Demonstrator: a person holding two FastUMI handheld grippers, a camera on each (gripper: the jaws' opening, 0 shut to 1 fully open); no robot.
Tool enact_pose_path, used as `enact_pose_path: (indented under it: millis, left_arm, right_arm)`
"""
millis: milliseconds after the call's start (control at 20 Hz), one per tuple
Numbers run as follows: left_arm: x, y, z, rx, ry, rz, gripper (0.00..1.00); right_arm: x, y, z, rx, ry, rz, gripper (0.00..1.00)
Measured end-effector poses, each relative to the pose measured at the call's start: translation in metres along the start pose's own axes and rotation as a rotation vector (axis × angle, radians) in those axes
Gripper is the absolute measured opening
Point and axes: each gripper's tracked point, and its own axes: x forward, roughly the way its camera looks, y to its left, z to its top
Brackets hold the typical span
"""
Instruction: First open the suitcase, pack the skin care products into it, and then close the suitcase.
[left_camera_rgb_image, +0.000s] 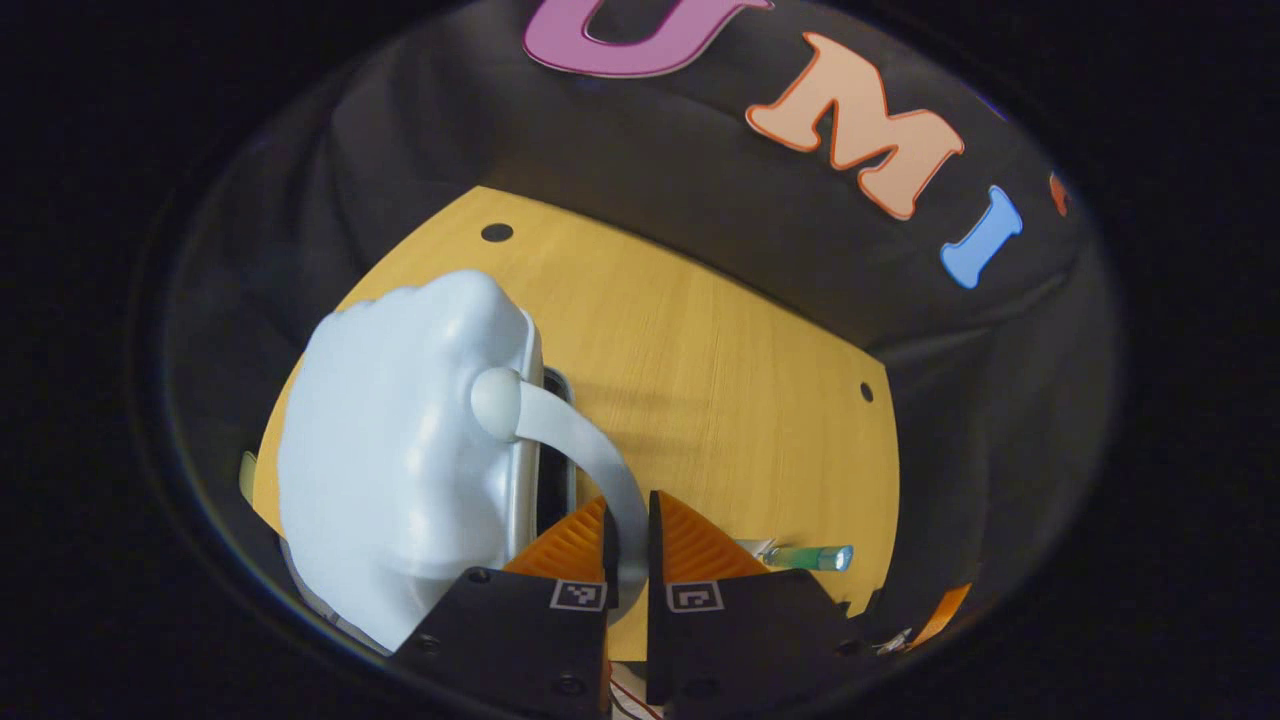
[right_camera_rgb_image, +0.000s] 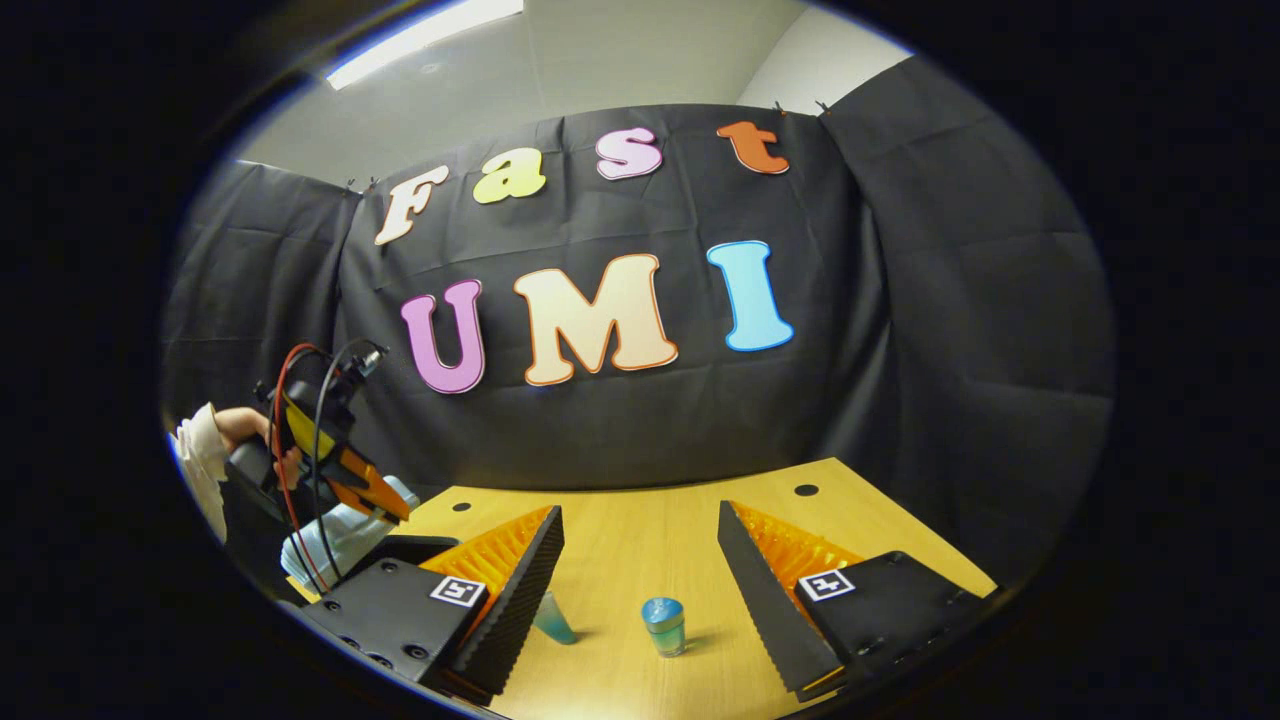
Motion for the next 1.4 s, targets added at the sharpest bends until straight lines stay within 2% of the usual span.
enact_pose_path:
  millis: [300, 400, 450, 600, 800, 850, 900, 1100, 1250, 1400]
  left_arm:
    - [-0.07, 0.05, 0.044, -0.041, -0.148, 0.046, 0.07]
    - [-0.089, 0.069, 0.05, -0.059, -0.174, 0.066, 0.07]
    - [-0.1, 0.079, 0.051, -0.073, -0.184, 0.077, 0.07]
    - [-0.127, 0.113, 0.061, -0.1, -0.223, 0.122, 0.08]
    - [-0.154, 0.167, 0.068, -0.102, -0.268, 0.23, 0.07]
    - [-0.157, 0.181, 0.066, -0.097, -0.27, 0.256, 0.11]
    - [-0.16, 0.192, 0.065, -0.088, -0.272, 0.286, 0.08]
    - [-0.168, 0.258, 0.057, 0.011, -0.263, 0.486, 0.07]
    - [-0.172, 0.293, 0.047, 0.044, -0.246, 0.557, 0.07]
    - [-0.162, 0.325, 0.034, 0.002, -0.234, 0.589, 0.07]
  right_arm:
    - [0.004, 0.022, 0.0, 0.049, -0.01, 0.068, 0.98]
    - [0.004, 0.028, -0.003, 0.059, -0.003, 0.085, 0.95]
    - [0.006, 0.031, -0.004, 0.066, 0.001, 0.092, 0.98]
    - [0.004, 0.039, -0.006, 0.084, 0.01, 0.105, 0.98]
    - [0.003, 0.046, -0.006, 0.079, 0.006, 0.102, 0.98]
    - [0.002, 0.048, -0.007, 0.078, 0.006, 0.1, 0.98]
    - [0.001, 0.05, -0.007, 0.077, 0.006, 0.097, 0.98]
    - [-0.001, 0.059, -0.008, 0.081, -0.007, 0.078, 0.98]
    - [-0.001, 0.067, -0.014, 0.086, -0.013, 0.062, 0.98]
    - [-0.003, 0.076, -0.02, 0.085, -0.009, 0.05, 0.98]
